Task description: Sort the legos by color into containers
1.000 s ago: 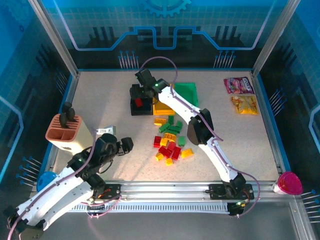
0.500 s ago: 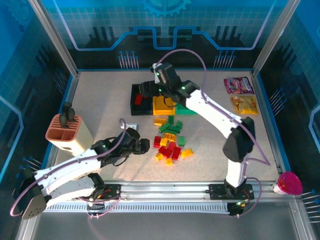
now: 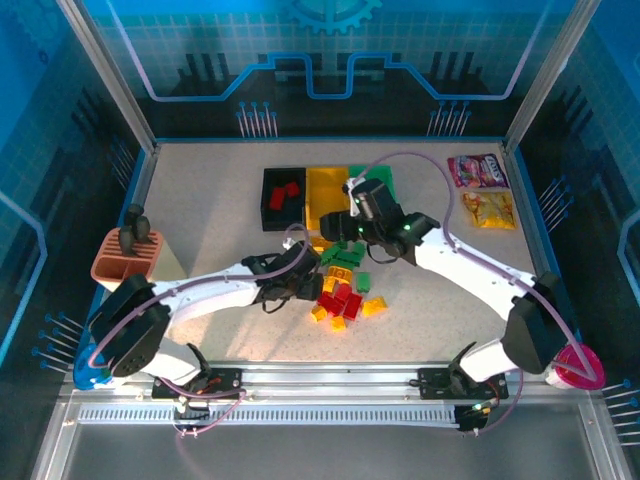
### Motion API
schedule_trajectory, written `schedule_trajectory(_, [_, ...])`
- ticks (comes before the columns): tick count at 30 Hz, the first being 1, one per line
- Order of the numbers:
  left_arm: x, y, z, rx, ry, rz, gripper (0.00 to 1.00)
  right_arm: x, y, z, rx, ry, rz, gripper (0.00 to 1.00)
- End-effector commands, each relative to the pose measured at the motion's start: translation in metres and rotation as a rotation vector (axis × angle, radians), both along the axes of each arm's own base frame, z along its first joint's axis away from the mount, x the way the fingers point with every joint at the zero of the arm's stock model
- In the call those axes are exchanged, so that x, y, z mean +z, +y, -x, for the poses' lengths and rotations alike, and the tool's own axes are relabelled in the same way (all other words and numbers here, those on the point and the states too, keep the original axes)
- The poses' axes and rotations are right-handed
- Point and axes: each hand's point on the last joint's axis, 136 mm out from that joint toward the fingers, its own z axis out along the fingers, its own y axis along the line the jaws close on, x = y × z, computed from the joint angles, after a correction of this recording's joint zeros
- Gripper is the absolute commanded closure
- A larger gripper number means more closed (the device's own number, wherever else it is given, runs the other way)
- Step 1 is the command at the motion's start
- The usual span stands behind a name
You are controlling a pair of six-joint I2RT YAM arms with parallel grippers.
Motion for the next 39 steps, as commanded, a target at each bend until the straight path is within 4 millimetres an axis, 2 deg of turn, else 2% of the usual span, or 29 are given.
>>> schedule_trajectory(1, [0.0, -0.012, -0.009, -0.044, -0.007, -0.024, 0.32, 0.007, -0.013, 0.001, -0.052, -0.029, -0.057, 0.2])
schedule_trajectory(7, [-0.015, -0.017, -0.015, -0.05, 0.019, -0.072, 0.36, -0.009, -0.033, 0.013, -0.086, -0.006, -0.055, 0.21])
schedule_trajectory(11, [-0.022, -0.021, -0.018, -0.057, 0.033, -0.083, 0.37, -0.013, -0.042, 0.016, -0.106, -0.003, -0.06, 0.21])
schedule_trajectory(15, [-0.026, -0.027, -0.02, -0.066, 0.048, -0.082, 0.38, -0.014, -0.046, 0.016, -0.117, -0.001, -0.063, 0.21])
schedule_trajectory(26, [-0.042, -0.018, -0.015, -0.029, 0.1, -0.13, 0.42, -0.021, -0.052, 0.015, -0.145, 0.012, -0.072, 0.22])
schedule_trajectory(33, [-0.048, -0.015, -0.017, -0.009, 0.101, -0.133, 0.53, -0.022, -0.052, 0.016, -0.142, 0.017, -0.076, 0.22])
schedule_trajectory(39, [-0.04, -0.012, -0.021, -0.001, 0.086, -0.139, 0.62, -0.021, -0.054, 0.017, -0.145, 0.018, -0.076, 0.23])
